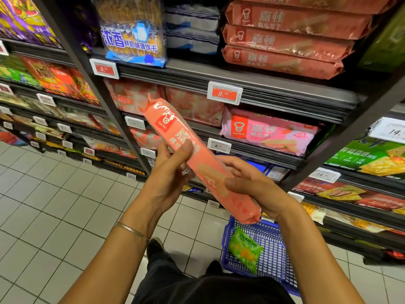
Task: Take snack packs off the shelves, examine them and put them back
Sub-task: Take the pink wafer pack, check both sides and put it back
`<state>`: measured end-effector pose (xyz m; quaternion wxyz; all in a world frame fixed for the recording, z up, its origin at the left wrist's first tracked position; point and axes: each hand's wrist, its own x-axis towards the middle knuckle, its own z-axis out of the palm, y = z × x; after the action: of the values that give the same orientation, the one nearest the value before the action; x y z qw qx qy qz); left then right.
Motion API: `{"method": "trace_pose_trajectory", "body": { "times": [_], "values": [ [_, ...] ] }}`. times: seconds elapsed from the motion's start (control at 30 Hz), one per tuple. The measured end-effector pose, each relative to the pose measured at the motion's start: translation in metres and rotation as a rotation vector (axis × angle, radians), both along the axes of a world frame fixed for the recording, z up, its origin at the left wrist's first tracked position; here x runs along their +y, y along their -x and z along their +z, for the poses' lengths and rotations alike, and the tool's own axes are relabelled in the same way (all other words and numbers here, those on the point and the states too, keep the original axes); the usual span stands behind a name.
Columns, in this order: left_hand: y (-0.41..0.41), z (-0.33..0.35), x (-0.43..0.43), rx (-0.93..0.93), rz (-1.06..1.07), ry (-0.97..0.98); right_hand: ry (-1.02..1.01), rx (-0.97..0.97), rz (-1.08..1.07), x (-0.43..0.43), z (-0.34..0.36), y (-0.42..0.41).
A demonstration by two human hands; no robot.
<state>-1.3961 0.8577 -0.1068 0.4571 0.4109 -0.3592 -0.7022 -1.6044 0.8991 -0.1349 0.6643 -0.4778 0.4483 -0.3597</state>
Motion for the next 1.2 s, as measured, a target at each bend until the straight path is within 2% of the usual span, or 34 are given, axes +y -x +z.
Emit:
{"method": "trace_pose_trajectory", "body": {
  "times": [0.17,0.27,0.37,0.57,0.67,0.77,0.97,1.2],
  "values": [
    [-0.001,-0.01,-0.004,0.049,-0.008,0.085,0.111,0.123,0.03,-0.001,-0.003,0.006],
    [0.0,-0.013,-0.005,-0.03,-0.018,0.149,0.128,0.154,0.08,-0.002,-0.003,0.007],
    [0.002,-0.019,-0.003,-0.09,-0.078,0.203,0.156,0.142,0.083,-0.005,0.0,0.004],
    [0.001,-0.023,-0.002,-0.096,-0.151,0.235,0.208,0.139,0.118,-0.008,0.001,0.004],
    [0.003,-0.02,0.0,-0.141,-0.149,0.239,0.226,0.152,0.146,-0.009,0.001,0.003],
    [0.007,-0.014,0.001,-0.174,-0.141,0.243,0.218,0.136,0.082,-0.009,-0.002,0.002],
    [0.012,-0.007,0.002,-0.165,-0.119,0.28,0.217,0.09,0.03,-0.008,-0.008,0.001],
    [0.012,-0.016,0.001,-0.234,-0.15,0.315,0.168,0.064,0.077,-0.004,-0.008,0.002]
  ]
}}
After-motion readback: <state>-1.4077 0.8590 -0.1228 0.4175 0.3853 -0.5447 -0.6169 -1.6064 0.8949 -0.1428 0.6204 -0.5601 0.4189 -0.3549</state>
